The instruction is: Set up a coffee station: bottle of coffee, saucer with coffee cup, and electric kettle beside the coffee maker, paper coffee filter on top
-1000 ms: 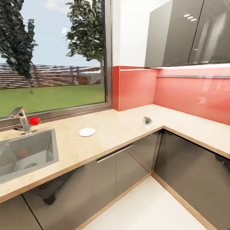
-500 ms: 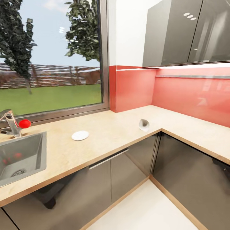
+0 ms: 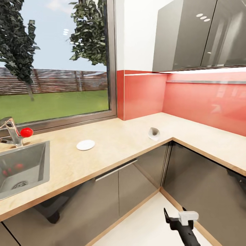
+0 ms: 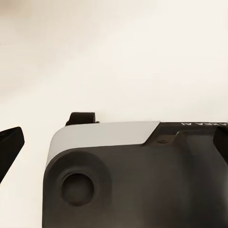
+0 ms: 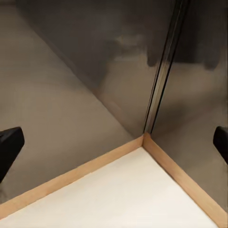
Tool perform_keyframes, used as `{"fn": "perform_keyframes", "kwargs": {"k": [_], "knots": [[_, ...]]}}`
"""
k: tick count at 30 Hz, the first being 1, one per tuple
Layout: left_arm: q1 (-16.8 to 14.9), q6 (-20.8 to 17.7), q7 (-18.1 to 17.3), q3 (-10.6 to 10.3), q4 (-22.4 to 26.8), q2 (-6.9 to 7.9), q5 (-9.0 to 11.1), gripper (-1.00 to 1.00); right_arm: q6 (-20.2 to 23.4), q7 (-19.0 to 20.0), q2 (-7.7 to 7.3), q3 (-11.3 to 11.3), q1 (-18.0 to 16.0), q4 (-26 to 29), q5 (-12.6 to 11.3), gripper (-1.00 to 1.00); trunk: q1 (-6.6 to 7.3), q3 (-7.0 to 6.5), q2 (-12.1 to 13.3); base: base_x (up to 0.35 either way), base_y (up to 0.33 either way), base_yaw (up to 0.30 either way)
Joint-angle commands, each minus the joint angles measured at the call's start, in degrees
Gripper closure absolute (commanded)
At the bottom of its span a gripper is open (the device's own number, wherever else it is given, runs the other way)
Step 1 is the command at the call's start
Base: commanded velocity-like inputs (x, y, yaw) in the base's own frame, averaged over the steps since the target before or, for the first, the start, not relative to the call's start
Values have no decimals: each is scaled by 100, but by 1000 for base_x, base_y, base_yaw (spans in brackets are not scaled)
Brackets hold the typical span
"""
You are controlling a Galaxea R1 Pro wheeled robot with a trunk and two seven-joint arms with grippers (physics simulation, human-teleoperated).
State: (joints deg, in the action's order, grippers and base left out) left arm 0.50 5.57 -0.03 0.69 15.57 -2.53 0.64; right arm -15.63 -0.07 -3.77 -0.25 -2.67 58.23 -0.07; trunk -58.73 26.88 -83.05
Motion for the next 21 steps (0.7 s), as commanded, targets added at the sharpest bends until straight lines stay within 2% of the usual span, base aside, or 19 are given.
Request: {"fn": "perform_keyframes", "kwargs": {"k": [1,4,7,8,11,12,13,14,15,17,19,20,21], "knots": [[2,13,-2,8,8,-2,7,-100,309,-1,-1,-11,26,504,-5,-100,0,5,-2,0,0,0],[2,19,-4,20,8,-2,7,-100,823,1,-2,-84,49,1228,-12,-100,0,5,-2,0,0,0],[2,21,-5,52,-2,-7,7,-100,1414,5,-1,-273,60,2126,-22,-100,0,5,-2,0,0,0],[2,24,-6,78,-8,-9,36,-100,1955,-1,1,-386,-73,2734,-26,-100,0,5,-2,0,0,0],[2,32,-10,84,-9,-10,207,-100,2307,-9,5,-420,-522,2909,-27,-100,0,5,-2,0,0,0],[2,35,-12,83,-10,-10,311,-100,2575,-10,6,-430,-826,2949,-28,-100,0,5,-2,0,0,0],[2,36,-13,82,-10,-10,357,-100,2745,-8,7,-432,-985,2959,-28,-100,0,5,-2,0,0,0],[2,37,-13,83,-10,-10,429,-100,3109,-6,7,-435,-1303,2968,-30,-100,0,5,-2,0,0,0],[2,39,-14,84,-10,-11,507,-100,3740,-3,15,-436,-1951,2956,-38,-100,0,5,-2,0,0,0],[2,40,-15,85,-10,-11,533,-100,3983,-2,38,-429,-2352,2864,-37,-100,0,5,-2,0,0,0],[2,40,-15,83,-13,-14,543,-100,4072,-5,53,-424,-2609,2728,-37,-100,0,5,-2,0,0,0],[2,40,-15,85,-17,-18,560,-100,4166,-26,107,-413,-3213,2178,-37,-100,0,5,-2,0,0,0],[2,40,-15,84,-18,-18,561,-100,4171,-30,120,-411,-3323,2039,-35,-100,0,5,-2,0,0,0]]}}
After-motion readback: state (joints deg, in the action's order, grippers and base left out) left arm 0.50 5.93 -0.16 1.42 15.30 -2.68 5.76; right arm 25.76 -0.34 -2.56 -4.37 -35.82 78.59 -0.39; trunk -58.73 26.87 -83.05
